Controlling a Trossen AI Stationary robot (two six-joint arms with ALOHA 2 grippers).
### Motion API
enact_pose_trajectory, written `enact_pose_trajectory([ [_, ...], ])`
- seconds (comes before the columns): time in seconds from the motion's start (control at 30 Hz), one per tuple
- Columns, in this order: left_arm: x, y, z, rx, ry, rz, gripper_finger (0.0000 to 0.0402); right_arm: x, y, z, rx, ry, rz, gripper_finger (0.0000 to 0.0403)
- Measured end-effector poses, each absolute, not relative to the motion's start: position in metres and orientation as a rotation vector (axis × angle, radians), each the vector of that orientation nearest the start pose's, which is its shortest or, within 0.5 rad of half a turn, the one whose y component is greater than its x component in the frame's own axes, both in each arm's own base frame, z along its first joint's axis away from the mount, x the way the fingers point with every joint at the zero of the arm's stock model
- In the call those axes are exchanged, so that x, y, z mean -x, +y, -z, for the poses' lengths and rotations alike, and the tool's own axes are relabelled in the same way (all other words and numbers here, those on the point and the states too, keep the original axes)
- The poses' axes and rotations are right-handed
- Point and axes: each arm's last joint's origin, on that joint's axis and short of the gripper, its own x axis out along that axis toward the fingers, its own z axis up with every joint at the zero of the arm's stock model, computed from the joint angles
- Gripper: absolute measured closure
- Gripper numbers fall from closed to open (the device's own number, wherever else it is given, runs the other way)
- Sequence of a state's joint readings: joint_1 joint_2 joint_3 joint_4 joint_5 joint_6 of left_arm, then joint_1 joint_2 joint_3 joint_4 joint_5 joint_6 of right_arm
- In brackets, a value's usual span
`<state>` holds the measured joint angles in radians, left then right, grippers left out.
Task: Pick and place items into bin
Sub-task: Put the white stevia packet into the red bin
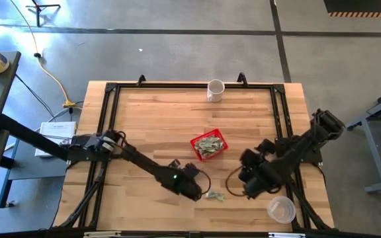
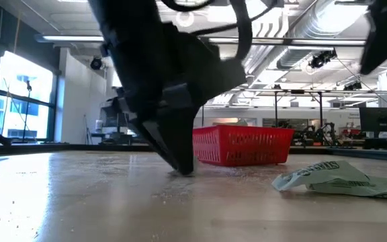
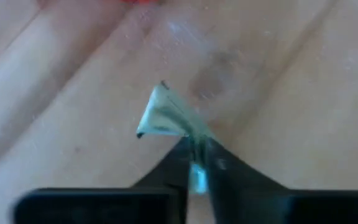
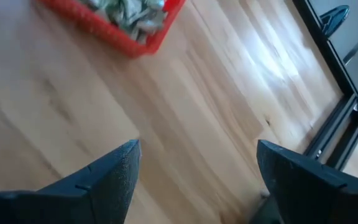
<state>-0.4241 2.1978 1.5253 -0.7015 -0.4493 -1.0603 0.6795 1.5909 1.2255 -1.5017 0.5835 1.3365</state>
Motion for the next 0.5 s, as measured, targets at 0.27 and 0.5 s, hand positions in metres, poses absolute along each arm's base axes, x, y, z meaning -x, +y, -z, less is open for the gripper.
enact_pose_trajectory([
  [0.27, -0.423, -0.125, -0.187, 0.304, 1.028, -0.547, 0.0369, -0.172, 0.173, -0.249, 0.074, 1.151, 0.745, 0.0091],
  [0.5, -0.452, -0.075, -0.267, 0.185, 0.861, -0.493, 0.0379, -0.149, 0.184, -0.239, 0.119, 1.181, 0.715, 0.0091],
])
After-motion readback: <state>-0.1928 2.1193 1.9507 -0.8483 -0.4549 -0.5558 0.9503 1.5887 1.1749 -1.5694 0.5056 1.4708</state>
